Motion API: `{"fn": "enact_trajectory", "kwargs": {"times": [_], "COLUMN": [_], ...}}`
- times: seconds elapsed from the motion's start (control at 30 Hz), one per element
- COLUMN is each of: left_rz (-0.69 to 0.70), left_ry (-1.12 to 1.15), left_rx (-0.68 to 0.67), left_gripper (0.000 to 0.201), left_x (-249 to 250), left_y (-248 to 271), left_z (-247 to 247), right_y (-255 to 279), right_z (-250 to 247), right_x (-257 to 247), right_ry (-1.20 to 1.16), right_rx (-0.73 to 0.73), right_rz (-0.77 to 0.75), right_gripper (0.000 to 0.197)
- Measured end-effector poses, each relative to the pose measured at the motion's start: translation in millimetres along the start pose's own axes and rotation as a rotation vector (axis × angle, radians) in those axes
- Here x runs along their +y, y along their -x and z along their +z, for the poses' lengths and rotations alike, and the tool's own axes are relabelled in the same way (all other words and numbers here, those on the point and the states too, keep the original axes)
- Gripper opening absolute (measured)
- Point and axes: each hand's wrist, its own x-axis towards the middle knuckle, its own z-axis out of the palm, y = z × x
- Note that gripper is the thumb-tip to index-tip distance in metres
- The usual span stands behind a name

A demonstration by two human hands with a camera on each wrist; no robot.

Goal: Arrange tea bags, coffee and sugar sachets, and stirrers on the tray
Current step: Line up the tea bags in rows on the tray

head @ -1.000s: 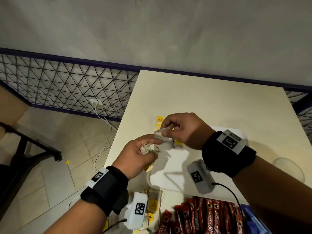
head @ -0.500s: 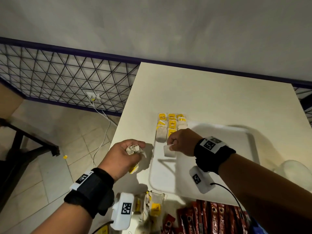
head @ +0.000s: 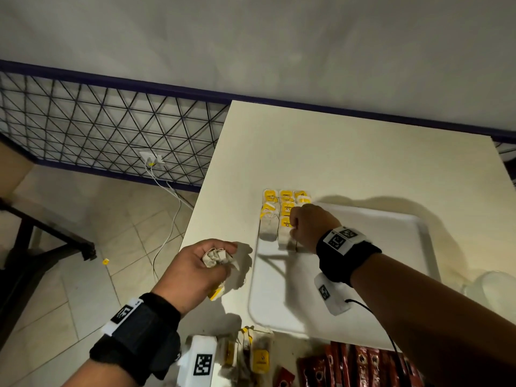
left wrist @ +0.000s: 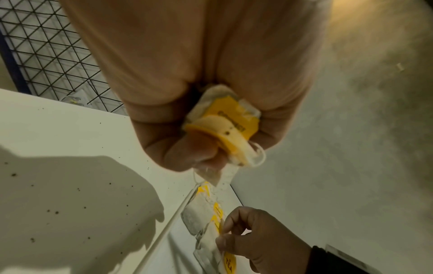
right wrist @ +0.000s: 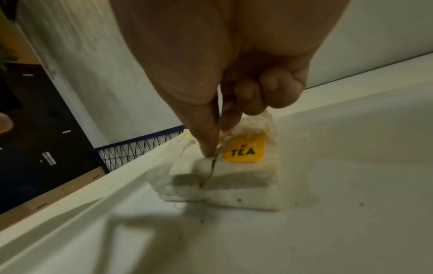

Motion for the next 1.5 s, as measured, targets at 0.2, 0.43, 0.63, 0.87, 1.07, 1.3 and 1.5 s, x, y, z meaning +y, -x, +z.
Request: {"fn": "enact_trajectory", "kwargs": {"times": [0.2, 0.43, 0.63, 0.87, 1.07, 1.3, 1.5], "left_rz": [0.001, 0.004, -0.010, -0.330, -0.311, -0.256, -0.301], "left_ry": [0.036, 0.059, 0.239, 1.083, 1.142, 1.130, 1.119], "left_rx": [0.013, 0.018, 0.058, 0.051, 0.022, -0.061, -0.069], "left_gripper": [0.032, 0.031, 0.021, 0.012, 0.015, 0.018, 0.018], "left_x": [-3.2, -3.4, -4.1, 4.8, 12.1, 16.2, 12.2], "left_y": [2.1, 2.4, 1.1, 1.3, 7.2, 17.9, 22.0], "left_z": [1.2, 9.8, 18.1, 41.1, 56.6, 66.9, 70.5], "right_y": [11.8, 4.9, 10.7, 47.7, 88.0, 107.0, 111.4], "right_z": [1.4, 18.7, 12.9, -19.4, -36.1, -45.1, -57.1], "right_x": [-0.4, -3.0, -6.7, -37.3, -56.0, -61.7, -54.3], "right_ry": [-0.043, 0.024, -0.014, -0.360, -0.408, -0.223, -0.292], "right_rx": [0.048, -0.057, -0.017, 0.271, 0.094, 0.034, 0.029], "right_rz": [-0.142, -0.082, -0.116, -0.601, -0.827, -0.738, -0.738], "right_gripper": [0.013, 0.014, 0.014, 0.014, 0.032, 0.020, 0.006]}}
